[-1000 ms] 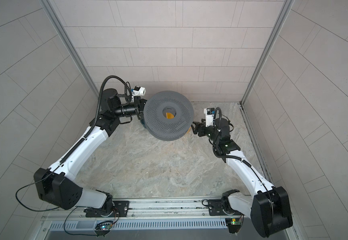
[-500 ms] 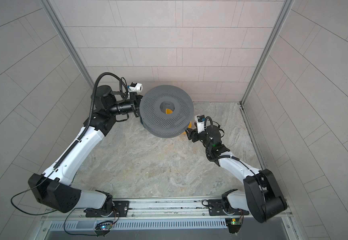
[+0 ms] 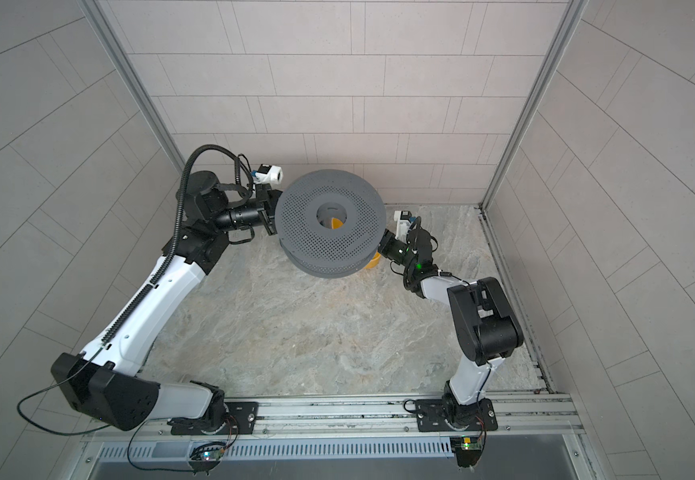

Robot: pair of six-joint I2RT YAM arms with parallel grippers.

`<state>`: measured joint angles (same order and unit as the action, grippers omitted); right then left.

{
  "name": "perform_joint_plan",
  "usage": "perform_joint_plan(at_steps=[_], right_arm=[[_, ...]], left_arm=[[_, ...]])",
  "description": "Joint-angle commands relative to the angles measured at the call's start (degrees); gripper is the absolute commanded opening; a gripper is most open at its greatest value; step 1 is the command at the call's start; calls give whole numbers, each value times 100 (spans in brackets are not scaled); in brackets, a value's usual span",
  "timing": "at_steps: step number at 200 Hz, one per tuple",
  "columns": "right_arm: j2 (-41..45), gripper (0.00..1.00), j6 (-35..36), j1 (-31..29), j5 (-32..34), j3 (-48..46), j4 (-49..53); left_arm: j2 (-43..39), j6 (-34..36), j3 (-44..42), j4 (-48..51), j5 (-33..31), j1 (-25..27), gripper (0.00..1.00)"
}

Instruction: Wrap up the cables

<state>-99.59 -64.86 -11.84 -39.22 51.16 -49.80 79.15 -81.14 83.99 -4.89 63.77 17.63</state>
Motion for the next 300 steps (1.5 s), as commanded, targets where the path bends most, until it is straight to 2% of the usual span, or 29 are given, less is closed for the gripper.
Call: perform_joint_plan(at_steps=[1, 24, 49, 59, 142, 175, 195, 210, 281, 300], right_arm=[[-143, 63, -1130, 23, -24, 297, 14], [-248, 61, -1392, -20, 52, 383, 324], [-142, 61, -951, -92, 180, 574, 1581], [-139, 61, -888, -116, 230, 594, 1769], [-778, 61, -1907, -498, 448, 726, 652], [-832, 61, -1921, -621, 641, 881, 668], [-966, 54, -2184, -662, 674, 954, 374], [-1050, 53, -2327, -695, 675, 1024, 241], [-901, 54, -2772, -820, 847, 656, -126], [-892, 50, -2937, -820, 884, 590, -322]], left_arm=[[-269, -108, 215, -491, 17, -30, 0], [-279, -102, 197, -505, 13, -28, 0], [-281, -112, 223, -535, 6, -24, 0], [-278, -118, 232, -539, 5, -24, 0], [-357, -124, 145, -579, -13, -30, 0], [-413, -138, 69, -601, -22, -25, 0], [-427, -146, 31, -610, -31, -30, 0], [-439, -140, -2, -629, -32, -25, 0], [-399, -143, -58, -681, -57, -31, 0], [-385, -145, -93, -701, -66, -24, 0]])
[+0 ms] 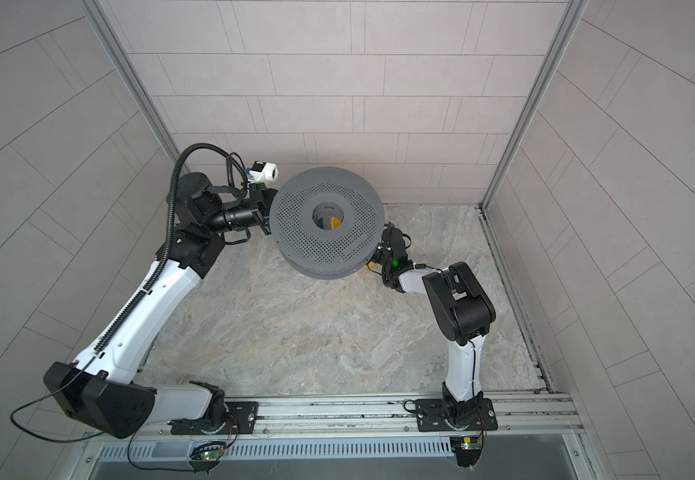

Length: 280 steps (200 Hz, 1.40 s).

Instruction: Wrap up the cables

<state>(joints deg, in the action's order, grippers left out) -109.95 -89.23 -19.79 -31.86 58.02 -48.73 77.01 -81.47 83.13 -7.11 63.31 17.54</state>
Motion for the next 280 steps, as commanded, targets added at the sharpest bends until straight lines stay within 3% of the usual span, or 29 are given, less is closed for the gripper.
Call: perform_joint_plan(at_steps=[1, 40, 77, 124, 166, 194, 223, 251, 280], right_arm=[[147, 49, -508, -25, 150, -102, -437], [99, 26, -685, -43, 129, 23, -598], [165, 18, -806, -42, 118, 1, -703], [306, 0, -860, 73, 139, -156, -806], [695, 0, -560, 455, 171, -545, -591], [1291, 0, 118, 971, 117, -548, 392], [1905, 0, 1221, 1410, 238, -94, 2078], [2144, 0, 1957, 1864, 301, 504, 3046], [2433, 0, 2470, 2041, 432, 859, 3592]], left_arm=[[-170, -113, -7, -481, -20, -14, 0], [-178, -119, -38, -493, -25, -18, 0], [-166, -94, -100, -489, -44, -14, 0], [-61, -38, -155, -458, -123, -69, 0], [-71, 163, -192, -155, -125, -257, 0], [-112, 716, -195, 631, -155, -359, 0], [-86, 985, -329, 1076, -159, -506, 0], [-51, 1708, -340, 2136, -186, -602, 0], [-65, 1882, -555, 2289, -300, -841, 0]])
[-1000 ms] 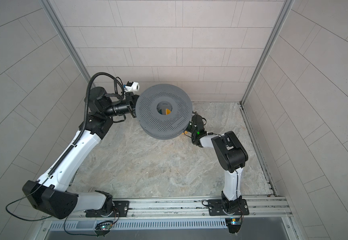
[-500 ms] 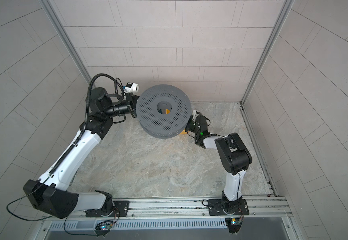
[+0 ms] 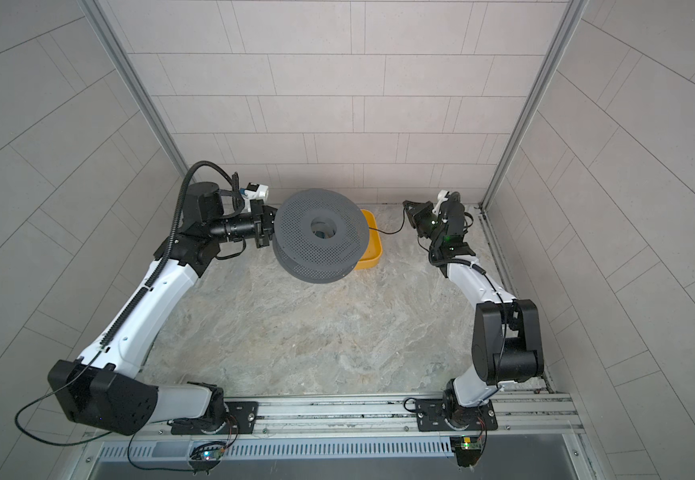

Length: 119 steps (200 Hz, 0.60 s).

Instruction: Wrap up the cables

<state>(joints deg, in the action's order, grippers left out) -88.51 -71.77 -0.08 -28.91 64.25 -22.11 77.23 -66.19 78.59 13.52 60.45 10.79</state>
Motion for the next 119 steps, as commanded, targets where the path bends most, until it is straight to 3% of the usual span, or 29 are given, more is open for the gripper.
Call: perform_joint_plan(at_steps=[1, 69, 119], right_arm=[[307, 0, 742, 69, 143, 250, 951], [1533, 0, 2516, -132, 685, 456, 2532], [2035, 0, 4139, -1405, 985, 825, 3666]], left_arm=[[-86, 358, -108, 228, -23, -174, 0], [181, -75, -561, -414, -603, -375, 0], [403, -118, -571, -537, -1255, -338, 0]])
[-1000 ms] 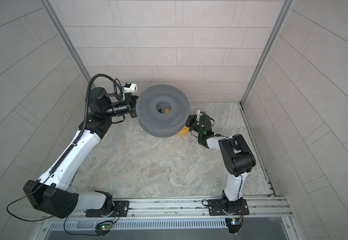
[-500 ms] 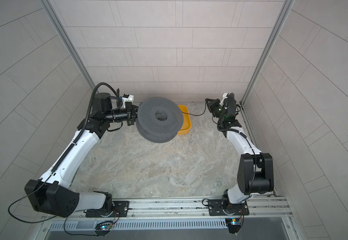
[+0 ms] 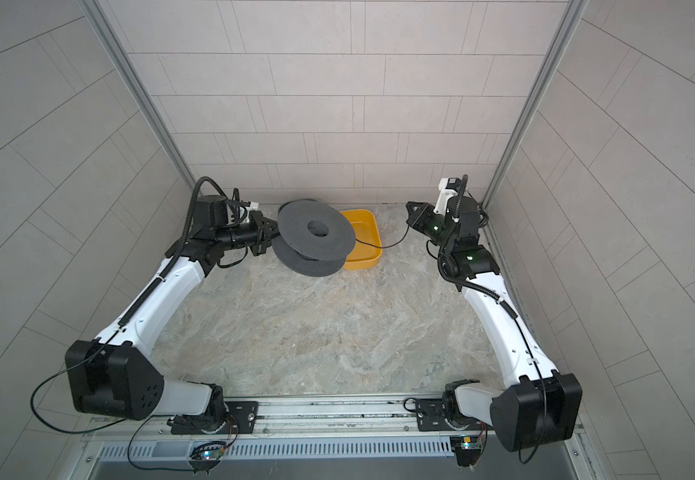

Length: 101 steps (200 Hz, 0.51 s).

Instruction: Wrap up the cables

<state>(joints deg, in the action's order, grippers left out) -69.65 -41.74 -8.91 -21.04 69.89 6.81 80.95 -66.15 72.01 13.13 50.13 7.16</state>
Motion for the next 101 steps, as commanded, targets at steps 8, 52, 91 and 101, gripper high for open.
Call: perform_joint_plan(at_steps=[8, 52, 91, 101], right_arm=[[160, 0, 1381, -770, 177, 341, 861], [-530, 0, 2578, -2281, -145, 1743, 2002], [-1397, 0, 3070, -3181, -234, 3046, 2770], [-1672, 0, 3100, -3318, -264, 3424, 2992]], left_arm=[[71, -72, 100, -474, -275, 44, 0], [185, 471, 167, 15, -385, 393, 0], [228, 1233, 308, 761, -369, 704, 0], [271, 1352, 290, 834, -288, 793, 0]])
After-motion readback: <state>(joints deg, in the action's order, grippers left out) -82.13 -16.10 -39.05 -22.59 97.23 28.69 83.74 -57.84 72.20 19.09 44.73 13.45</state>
